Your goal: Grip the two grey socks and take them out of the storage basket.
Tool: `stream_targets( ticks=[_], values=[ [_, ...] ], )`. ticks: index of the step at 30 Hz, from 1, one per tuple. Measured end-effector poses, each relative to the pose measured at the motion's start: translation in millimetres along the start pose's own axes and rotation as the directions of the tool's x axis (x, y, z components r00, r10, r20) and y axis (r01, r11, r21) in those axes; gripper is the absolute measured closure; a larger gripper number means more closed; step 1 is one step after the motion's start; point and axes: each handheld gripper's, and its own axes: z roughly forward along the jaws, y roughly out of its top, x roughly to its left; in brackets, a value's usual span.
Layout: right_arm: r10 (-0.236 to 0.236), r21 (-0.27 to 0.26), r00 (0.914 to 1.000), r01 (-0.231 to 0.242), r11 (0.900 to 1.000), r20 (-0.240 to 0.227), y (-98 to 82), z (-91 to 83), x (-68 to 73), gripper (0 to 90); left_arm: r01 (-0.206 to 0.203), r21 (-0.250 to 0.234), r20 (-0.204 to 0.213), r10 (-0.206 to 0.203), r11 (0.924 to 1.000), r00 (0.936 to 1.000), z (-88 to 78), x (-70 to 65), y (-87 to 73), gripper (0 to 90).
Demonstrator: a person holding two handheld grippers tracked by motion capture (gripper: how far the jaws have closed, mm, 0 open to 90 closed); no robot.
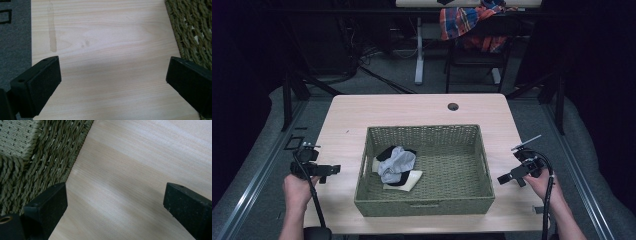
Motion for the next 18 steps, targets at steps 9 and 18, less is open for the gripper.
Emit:
stream_targets(
  ticks=[9, 18],
  values=[
    [0.003, -0.012, 1.0, -0.003, 1.0, 0.003, 0.1, -0.6, 2.3, 5.2, -0.031, -0.036, -0.029, 0.03, 0.9989, 0.9991, -3.2, -3.2, -0.3, 0.3],
    [0.0, -0.018, 1.0, 0.0, 1.0, -0.003, 1.8, 0.9, 5.0, 5.3, -0.029, -0.117, -0.029, 0.026, 0.9927, 0.9992, -8.4, 0.2, -3.5, 0.2]
  ],
)
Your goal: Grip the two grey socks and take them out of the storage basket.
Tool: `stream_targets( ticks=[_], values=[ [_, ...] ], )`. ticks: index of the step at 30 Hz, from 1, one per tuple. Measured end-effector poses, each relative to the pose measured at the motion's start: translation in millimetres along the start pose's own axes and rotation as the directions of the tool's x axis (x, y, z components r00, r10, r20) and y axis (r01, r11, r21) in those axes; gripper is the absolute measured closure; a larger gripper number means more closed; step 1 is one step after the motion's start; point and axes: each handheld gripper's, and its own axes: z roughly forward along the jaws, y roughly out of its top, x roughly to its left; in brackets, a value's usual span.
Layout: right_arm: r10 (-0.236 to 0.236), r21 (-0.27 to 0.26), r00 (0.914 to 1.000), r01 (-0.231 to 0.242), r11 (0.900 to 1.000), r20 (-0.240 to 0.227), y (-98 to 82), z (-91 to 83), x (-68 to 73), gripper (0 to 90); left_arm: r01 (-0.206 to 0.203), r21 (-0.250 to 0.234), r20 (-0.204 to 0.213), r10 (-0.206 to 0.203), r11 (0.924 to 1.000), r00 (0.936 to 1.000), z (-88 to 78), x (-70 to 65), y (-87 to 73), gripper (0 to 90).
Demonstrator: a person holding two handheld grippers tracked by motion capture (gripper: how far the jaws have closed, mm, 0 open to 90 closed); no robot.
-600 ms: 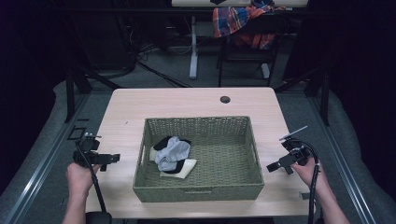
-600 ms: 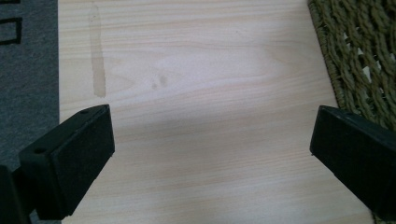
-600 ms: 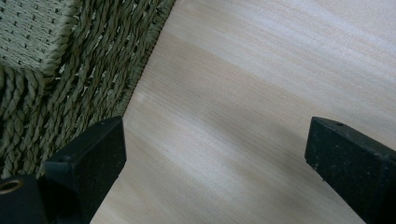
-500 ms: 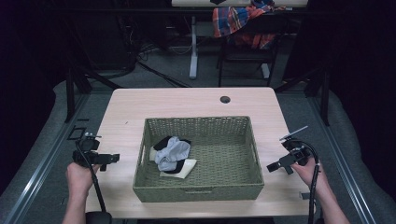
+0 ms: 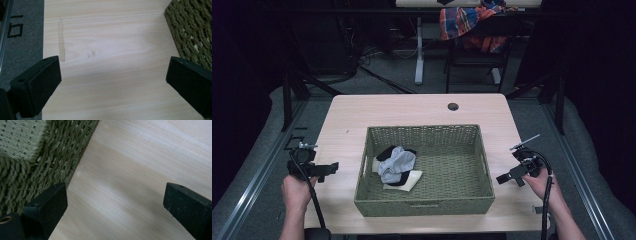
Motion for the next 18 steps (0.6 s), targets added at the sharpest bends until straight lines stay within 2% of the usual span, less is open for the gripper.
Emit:
stream_targets(
  ticks=[2, 3, 5, 7, 10, 11, 12, 13, 14, 16, 17, 18],
  values=[
    [-0.011, 0.008, 0.9999, 0.012, 1.0, -0.003, 1.1, -0.4, -0.4, 5.3, -0.006, -0.017, 0.003, 0.006, 0.9998, 1.0, -1.0, -0.1, -0.2, 0.2],
    [-0.004, 0.001, 1.0, 0.004, 1.0, -0.003, 1.6, 1.1, 0.0, 5.3, -0.031, -0.042, 0.015, 0.032, 0.9986, 0.9994, -2.0, 1.4, -0.7, 0.2],
    [-0.002, 0.0, 1.0, 0.002, 1.0, 0.001, 3.8, 2.7, 0.8, 5.3, -0.031, -0.053, 0.03, 0.032, 0.9981, 0.999, -3.4, 3.4, -1.1, 0.2],
    [-0.025, 0.019, 0.9997, 0.025, 0.999, -0.007, 6.4, 3.5, 1.0, 5.3, -0.022, -0.071, 0.047, 0.025, 0.9972, 0.9986, -5.5, 5.9, -2.0, 0.2],
    [-0.011, 0.008, 0.9999, 0.011, 1.0, -0.002, 6.2, 5.0, 2.3, 5.3, -0.019, -0.091, 0.035, 0.022, 0.9956, 0.9992, -9.2, 6.6, -1.5, 0.2],
    [-0.031, 0.025, 0.9995, 0.031, 0.999, -0.005, 6.9, 2.9, 0.6, 5.3, -0.019, -0.101, 0.034, 0.022, 0.9947, 0.9992, -11.1, 6.2, 0.1, 0.3],
    [-0.031, 0.025, 0.9995, 0.031, 0.999, -0.005, 6.9, 2.9, 0.6, 5.3, -0.025, -0.1, 0.029, 0.028, 0.9947, 0.9992, -11.6, 4.8, 1.1, 0.3],
    [-0.015, 0.005, 0.9999, 0.015, 1.0, -0.004, 6.0, 3.8, 1.2, 5.3, -0.073, -0.075, 0.014, 0.074, 0.9945, 0.9971, -11.6, 2.1, 3.0, 0.3],
    [-0.011, 0.001, 0.9999, 0.011, 1.0, -0.001, 6.1, 4.1, 1.1, 5.4, -0.099, -0.062, 0.009, 0.1, 0.9931, 0.9949, -11.1, 0.3, 3.8, 0.3],
    [-0.032, 0.032, 0.9995, 0.032, 0.999, -0.003, 8.0, 2.9, -1.0, 5.4, -0.146, -0.046, 0.031, 0.148, 0.9882, 0.9886, -9.5, -4.7, 4.7, 0.3],
    [-0.014, 0.005, 0.9999, 0.014, 1.0, -0.006, 7.9, 4.9, 0.4, 5.4, -0.163, -0.035, 0.048, 0.164, 0.986, 0.9852, -9.5, -7.2, 5.5, 0.3],
    [0.016, -0.032, 0.9998, -0.016, 0.999, -0.011, 6.7, 7.6, 2.5, 5.4, -0.163, -0.035, 0.048, 0.164, 0.986, 0.9852, -9.5, -7.2, 5.5, 0.2]
  ],
)
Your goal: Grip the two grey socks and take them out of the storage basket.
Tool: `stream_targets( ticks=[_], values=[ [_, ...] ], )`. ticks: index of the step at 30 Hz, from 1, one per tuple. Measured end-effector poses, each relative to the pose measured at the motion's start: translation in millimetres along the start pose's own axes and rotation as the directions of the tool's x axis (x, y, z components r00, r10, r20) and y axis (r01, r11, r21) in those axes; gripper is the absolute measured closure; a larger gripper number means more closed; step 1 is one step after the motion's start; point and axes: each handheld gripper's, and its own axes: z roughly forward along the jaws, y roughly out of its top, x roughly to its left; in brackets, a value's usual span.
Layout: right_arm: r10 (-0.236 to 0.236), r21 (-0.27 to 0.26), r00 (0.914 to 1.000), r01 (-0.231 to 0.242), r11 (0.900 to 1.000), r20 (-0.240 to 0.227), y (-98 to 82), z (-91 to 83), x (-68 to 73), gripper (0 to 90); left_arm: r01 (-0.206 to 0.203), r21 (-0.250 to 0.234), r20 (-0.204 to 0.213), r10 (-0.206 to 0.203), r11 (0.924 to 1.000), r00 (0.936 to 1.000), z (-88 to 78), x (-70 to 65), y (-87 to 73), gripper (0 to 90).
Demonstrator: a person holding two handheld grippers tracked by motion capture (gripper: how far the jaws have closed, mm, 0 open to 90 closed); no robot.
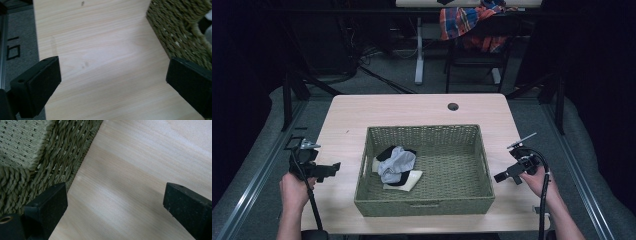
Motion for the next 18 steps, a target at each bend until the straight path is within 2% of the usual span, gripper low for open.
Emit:
stream_targets(
  ticks=[1, 2, 5, 6, 7, 8, 9, 10, 11, 14, 15, 16, 17, 18],
  values=[
    [0.0, 0.0, 1.0, 0.0, 1.0, 0.0, 0.0, 0.0, 0.0, 5.4, -0.011, 0.002, -0.004, 0.011, 0.9999, 0.9999, -0.9, -1.7, 1.0, 0.2],
    [-0.03, 0.037, 0.9996, 0.029, 0.999, 0.003, 1.6, -1.6, -1.0, 5.4, -0.019, 0.002, -0.011, 0.019, 0.9998, 0.9998, -1.5, -2.8, 2.1, 0.2],
    [-0.027, 0.04, 0.9996, 0.027, 0.999, 0.003, 0.9, -2.9, -2.7, 5.4, -0.018, -0.016, -0.014, 0.018, 0.9997, 0.9997, -6.0, -4.4, 5.2, 0.2],
    [-0.027, 0.04, 0.9996, 0.027, 0.999, 0.003, 0.9, -2.9, -2.7, 5.4, -0.016, -0.025, -0.009, 0.016, 0.9996, 0.9998, -8.1, -5.3, 6.3, 0.2],
    [-0.034, 0.042, 0.9994, 0.033, 0.999, 0.005, 1.3, -3.6, -2.2, 5.6, -0.009, -0.059, 0.0, 0.009, 0.9982, 1.0, -13.5, -7.8, 9.0, 0.1],
    [-0.049, 0.059, 0.9988, 0.049, 0.997, 0.002, 2.0, -4.7, -2.6, 5.7, -0.009, -0.059, 0.0, 0.009, 0.9982, 1.0, -13.5, -7.8, 9.0, 0.1],
    [-0.052, 0.064, 0.9986, 0.052, 0.997, 0.007, 2.2, -4.8, -2.3, 5.7, 0.026, -0.09, 0.047, -0.022, 0.9956, 0.9986, -20.5, -9.7, 13.7, 0.1],
    [-0.052, 0.064, 0.9986, 0.052, 0.997, 0.007, 2.2, -4.8, -2.3, 5.7, 0.026, -0.09, 0.047, -0.022, 0.9956, 0.9986, -20.5, -9.7, 13.7, 0.1],
    [-0.048, 0.057, 0.9988, 0.047, 0.997, 0.008, 1.7, -4.1, -1.2, 5.7, 0.047, -0.116, 0.067, -0.039, 0.9921, 0.9969, -25.2, -11.4, 17.1, 0.1],
    [-0.029, 0.032, 0.9995, 0.029, 0.999, 0.015, 0.7, -3.4, -0.4, 5.7, 0.062, -0.166, 0.094, -0.047, 0.9843, 0.9944, -35.1, -16.8, 24.9, 0.1],
    [-0.027, 0.032, 0.9995, 0.026, 0.999, 0.014, 0.7, -3.9, -1.4, 5.6, 0.06, -0.18, 0.101, -0.043, 0.9819, 0.994, -38.9, -20.3, 28.4, 0.1],
    [-0.029, 0.035, 0.9995, 0.028, 0.999, 0.014, 0.7, -4.1, -1.7, 5.6, 0.037, -0.193, 0.095, -0.019, 0.9806, 0.9953, -42.3, -25.2, 32.5, 0.1],
    [-0.03, 0.036, 0.9995, 0.03, 0.999, 0.014, 0.6, -4.3, -1.8, 5.6, 0.037, -0.193, 0.095, -0.019, 0.9806, 0.9953, -42.3, -25.2, 32.5, 0.2],
    [-0.038, 0.042, 0.9992, 0.037, 0.998, 0.011, 0.9, -5.3, -2.6, 5.6, 0.014, -0.195, 0.087, 0.003, 0.9807, 0.9962, -43.8, -30.3, 36.0, 0.2]
  ],
)
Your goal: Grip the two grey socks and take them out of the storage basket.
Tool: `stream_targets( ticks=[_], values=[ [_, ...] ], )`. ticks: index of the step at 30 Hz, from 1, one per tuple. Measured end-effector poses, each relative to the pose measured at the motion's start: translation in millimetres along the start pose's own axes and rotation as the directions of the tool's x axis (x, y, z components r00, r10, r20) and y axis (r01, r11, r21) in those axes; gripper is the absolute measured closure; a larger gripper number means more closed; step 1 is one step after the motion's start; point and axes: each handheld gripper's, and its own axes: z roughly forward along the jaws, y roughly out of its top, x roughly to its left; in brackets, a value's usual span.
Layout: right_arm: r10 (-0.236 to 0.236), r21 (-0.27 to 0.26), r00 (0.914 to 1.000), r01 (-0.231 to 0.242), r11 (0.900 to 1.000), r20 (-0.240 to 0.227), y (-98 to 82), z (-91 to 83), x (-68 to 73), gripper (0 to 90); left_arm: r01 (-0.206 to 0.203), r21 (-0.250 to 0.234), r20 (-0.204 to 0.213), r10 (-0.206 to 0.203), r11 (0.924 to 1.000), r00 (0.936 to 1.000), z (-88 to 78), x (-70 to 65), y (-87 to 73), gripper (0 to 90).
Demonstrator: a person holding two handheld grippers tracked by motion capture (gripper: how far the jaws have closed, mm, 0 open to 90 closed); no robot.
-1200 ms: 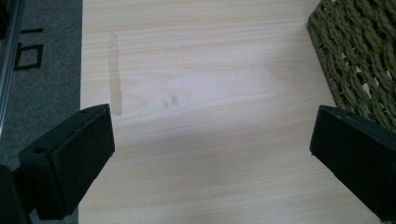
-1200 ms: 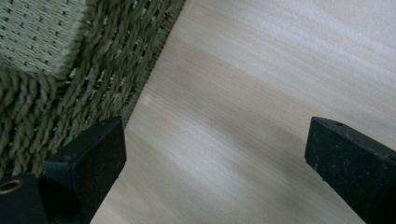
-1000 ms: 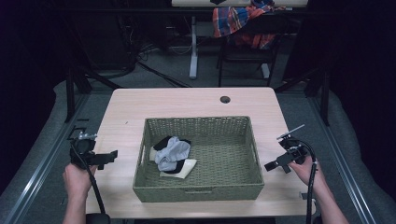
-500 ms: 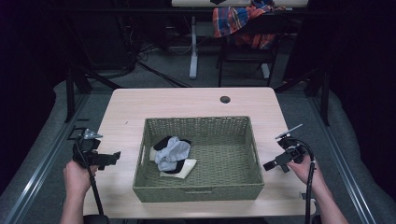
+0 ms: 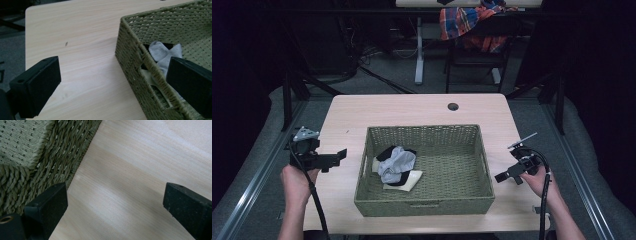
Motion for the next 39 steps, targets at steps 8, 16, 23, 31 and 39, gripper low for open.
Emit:
stream_targets(
  ticks=[8, 16, 23, 31, 39],
  values=[
    [-0.014, 0.021, 0.9999, 0.014, 1.0, 0.003, 1.2, -1.6, -0.7, 5.5, -0.06, 0.004, 0.009, 0.06, 0.9982, 0.9982, -2.6, -25.5, 19.7, 0.2],
    [0.012, -0.006, 0.9999, -0.012, 1.0, 0.002, 0.3, 0.8, 1.0, 5.5, -0.134, 0.012, -0.023, 0.134, 0.991, 0.9907, -5.2, -45.5, 40.6, 0.1],
    [-0.01, 0.026, 0.9999, 0.01, 1.0, 0.0, 1.5, 0.2, -0.6, 5.5, -0.148, 0.059, 0.026, 0.146, 0.9873, 0.9889, 10.1, -64.2, 57.8, 0.1],
    [-0.005, 0.031, 1.0, 0.005, 1.0, 0.0, 1.7, 1.4, -0.7, 5.6, -0.216, 0.166, 0.102, 0.201, 0.9622, 0.9743, 43.5, -95.3, 76.1, 0.0],
    [-0.012, 0.038, 0.9999, 0.012, 0.999, -0.002, 2.0, 2.4, -0.2, 5.6, -0.268, 0.283, 0.162, 0.23, 0.9208, 0.9596, 75.4, -114.1, 78.4, 0.5]
  ],
)
